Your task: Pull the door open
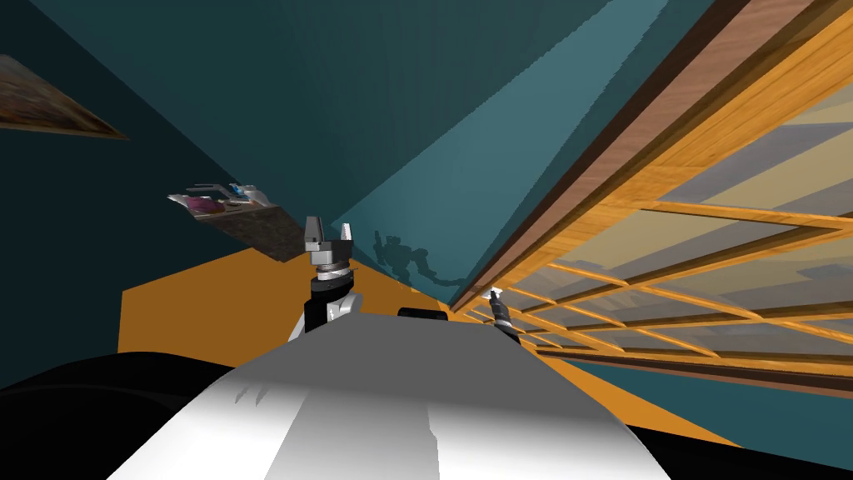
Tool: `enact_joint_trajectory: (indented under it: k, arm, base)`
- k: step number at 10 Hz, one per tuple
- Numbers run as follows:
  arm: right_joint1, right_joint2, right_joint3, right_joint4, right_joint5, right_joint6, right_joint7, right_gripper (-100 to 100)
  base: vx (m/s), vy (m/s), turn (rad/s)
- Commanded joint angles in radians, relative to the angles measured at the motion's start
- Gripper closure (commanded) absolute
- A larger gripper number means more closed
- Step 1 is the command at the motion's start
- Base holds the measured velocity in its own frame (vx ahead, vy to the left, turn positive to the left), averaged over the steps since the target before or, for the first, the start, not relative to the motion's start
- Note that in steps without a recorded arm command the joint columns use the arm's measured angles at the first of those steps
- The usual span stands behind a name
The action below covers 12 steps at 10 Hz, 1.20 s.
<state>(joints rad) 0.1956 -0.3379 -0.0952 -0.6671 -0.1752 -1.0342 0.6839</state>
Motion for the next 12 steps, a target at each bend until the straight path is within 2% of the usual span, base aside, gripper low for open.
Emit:
enact_joint_trajectory:
  k: [1,3,4,8,9,10,11,12]
  arm:
    - [-0.004,0.000,0.002,0.004,-0.012,0.004,-0.050,100]
    - [-0.008,0.001,0.005,0.005,-0.019,0.007,-0.100,100]
    - [-0.008,0.001,0.005,0.005,-0.019,0.007,-0.107,100]
    - [-0.021,0.004,0.013,0.008,-0.041,0.014,-0.220,100]
    - [-0.021,0.004,0.013,0.008,-0.041,0.014,-0.227,100]
    - [-0.026,0.005,0.016,0.009,-0.048,0.017,-0.266,100]
    - [-0.026,0.005,0.016,0.009,-0.048,0.017,-0.269,100]
    - [-0.030,0.006,0.019,0.010,-0.056,0.020,-0.308,100]
  base:
    - [-0.056,-0.021,0.055]
    - [-0.038,-0.012,0.028]
    - [-0.030,-0.011,0.019]
    - [-0.042,-0.018,0.039]
    - [-0.034,-0.009,0.021]
    - [-0.044,-0.018,0.038]
    - [-0.041,-0.012,0.024]
    - [-0.042,-0.004,0.036]
